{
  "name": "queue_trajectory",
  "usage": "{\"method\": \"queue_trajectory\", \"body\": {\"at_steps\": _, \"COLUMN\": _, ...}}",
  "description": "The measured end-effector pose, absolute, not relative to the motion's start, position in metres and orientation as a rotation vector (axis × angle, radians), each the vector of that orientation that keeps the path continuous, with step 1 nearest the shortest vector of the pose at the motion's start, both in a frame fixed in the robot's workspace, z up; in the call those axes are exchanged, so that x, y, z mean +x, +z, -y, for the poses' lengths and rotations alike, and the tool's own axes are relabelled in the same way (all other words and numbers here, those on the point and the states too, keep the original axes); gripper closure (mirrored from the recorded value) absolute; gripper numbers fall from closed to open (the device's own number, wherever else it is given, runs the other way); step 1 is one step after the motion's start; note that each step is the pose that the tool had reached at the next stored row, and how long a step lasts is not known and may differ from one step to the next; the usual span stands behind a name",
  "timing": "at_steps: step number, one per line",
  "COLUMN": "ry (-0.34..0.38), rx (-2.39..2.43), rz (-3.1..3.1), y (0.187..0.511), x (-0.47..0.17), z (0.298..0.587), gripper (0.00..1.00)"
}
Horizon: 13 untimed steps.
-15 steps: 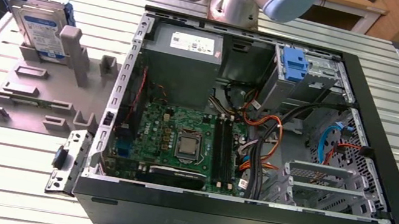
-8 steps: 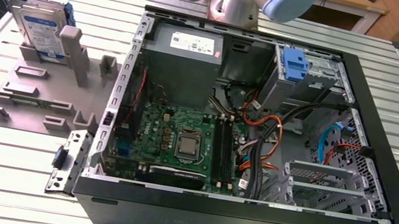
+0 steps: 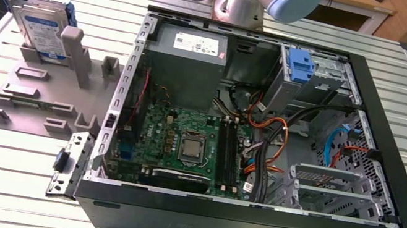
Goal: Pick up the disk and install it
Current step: 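Reach for the disk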
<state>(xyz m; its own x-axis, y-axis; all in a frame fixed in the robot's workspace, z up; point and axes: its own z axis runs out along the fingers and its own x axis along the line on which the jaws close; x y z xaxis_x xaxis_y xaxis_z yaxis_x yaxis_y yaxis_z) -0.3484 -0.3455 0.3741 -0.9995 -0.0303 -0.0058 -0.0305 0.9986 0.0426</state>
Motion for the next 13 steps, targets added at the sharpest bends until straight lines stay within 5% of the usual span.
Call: {"method": "queue_trajectory", "body": {"at_steps": 13, "ry": 0.067, "rx": -0.055, "rz": -3.136, "y": 0.373, "x": -0.361, "z": 0.345, "gripper": 0.89}}
